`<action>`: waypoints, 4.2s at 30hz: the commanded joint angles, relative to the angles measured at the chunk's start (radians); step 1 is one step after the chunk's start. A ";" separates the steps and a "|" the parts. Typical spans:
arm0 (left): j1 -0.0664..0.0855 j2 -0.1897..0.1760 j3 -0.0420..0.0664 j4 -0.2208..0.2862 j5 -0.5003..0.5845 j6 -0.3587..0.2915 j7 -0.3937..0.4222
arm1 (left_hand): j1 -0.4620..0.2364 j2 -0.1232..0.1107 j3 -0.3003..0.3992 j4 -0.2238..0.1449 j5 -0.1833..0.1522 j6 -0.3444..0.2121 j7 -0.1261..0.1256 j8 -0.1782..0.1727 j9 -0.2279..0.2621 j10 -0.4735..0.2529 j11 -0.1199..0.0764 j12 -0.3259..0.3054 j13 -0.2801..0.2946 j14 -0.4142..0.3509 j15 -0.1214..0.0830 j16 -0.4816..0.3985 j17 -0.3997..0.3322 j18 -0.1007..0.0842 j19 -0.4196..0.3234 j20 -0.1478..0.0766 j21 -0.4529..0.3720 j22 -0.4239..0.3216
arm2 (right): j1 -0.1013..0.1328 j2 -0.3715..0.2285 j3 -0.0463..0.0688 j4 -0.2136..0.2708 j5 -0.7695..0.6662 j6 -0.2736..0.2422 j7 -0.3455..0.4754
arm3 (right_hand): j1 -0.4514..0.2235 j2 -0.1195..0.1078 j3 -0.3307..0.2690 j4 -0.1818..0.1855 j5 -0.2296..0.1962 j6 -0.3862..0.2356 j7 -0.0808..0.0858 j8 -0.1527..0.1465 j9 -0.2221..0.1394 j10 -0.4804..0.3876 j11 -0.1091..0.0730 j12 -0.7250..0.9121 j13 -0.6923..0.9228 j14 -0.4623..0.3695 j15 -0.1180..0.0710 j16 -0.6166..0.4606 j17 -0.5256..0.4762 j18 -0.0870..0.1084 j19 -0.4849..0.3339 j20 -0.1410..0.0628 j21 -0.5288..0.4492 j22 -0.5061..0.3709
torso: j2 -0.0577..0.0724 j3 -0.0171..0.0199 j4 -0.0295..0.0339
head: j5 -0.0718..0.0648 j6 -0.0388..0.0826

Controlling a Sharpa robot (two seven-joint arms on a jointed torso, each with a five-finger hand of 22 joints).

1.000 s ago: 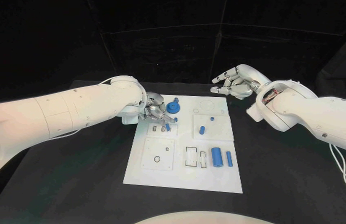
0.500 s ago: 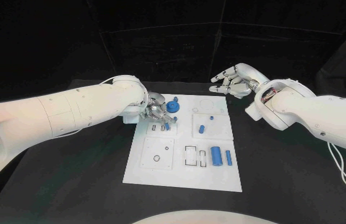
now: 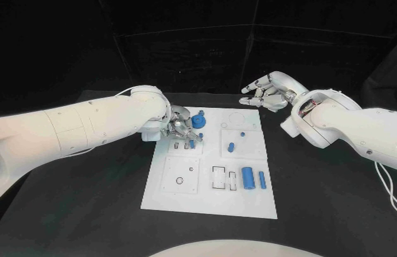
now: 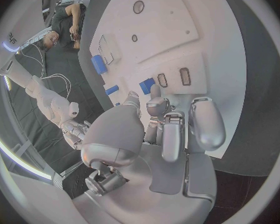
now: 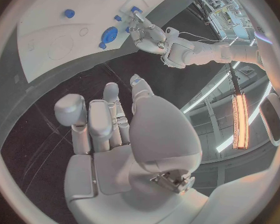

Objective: Assemble the parts on the task board

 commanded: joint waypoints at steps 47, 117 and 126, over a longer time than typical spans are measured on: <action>-0.004 0.002 -0.007 0.015 0.016 -0.028 -0.009 | 0.209 0.079 0.316 -0.263 0.004 -0.056 -0.002 -0.011 0.033 -0.007 -0.012 -0.017 -0.002 0.102 -0.009 0.010 0.251 -0.017 -0.008 -0.012 0.014 0.018 | 0.002 0.015 0.001 -0.011 0.000 0.014 -0.001 | 0.005 0.013 -0.005 -0.001 0.012 0.007 0.000 0.003 0.001 0.003 -0.004 -0.001 -0.002 0.011 -0.001 -0.007 -0.002 0.016 -0.008 -0.002 -0.006 -0.004 | 0.000 -0.0009 0.0009 | -0.003 -0.016; -0.073 -0.119 -0.008 0.163 -0.094 -0.204 -0.005 | -0.063 -0.077 0.851 -0.349 0.001 -0.047 -0.002 0.025 0.091 0.019 -0.008 -0.016 0.001 0.105 -0.008 0.019 0.263 -0.016 -0.005 -0.007 0.013 0.031 | 0.002 0.029 0.000 -0.035 0.000 0.033 -0.001 | 0.005 0.016 -0.013 0.004 0.027 0.010 0.000 0.004 0.001 0.004 -0.005 0.001 -0.003 0.012 -0.002 -0.009 -0.002 0.017 -0.008 -0.003 -0.009 -0.008 | -0.005 0.0052 0.0196 | -0.006 -0.036; -0.073 -0.118 -0.008 0.153 -0.094 -0.199 -0.006 | -0.065 -0.079 0.852 -0.350 0.001 -0.048 -0.001 0.025 0.091 0.019 -0.007 -0.016 0.002 0.105 -0.008 0.019 0.263 -0.017 -0.005 -0.007 0.015 0.034 | 0.002 0.030 0.000 -0.037 0.001 0.030 0.004 | 0.007 0.018 -0.028 0.016 0.029 0.018 0.000 0.008 0.002 -0.047 -0.003 -0.071 -0.067 -0.052 0.001 -0.190 -0.195 0.053 -0.115 -0.002 -0.125 -0.223 | -0.006 0.0050 0.0190 | -0.006 -0.037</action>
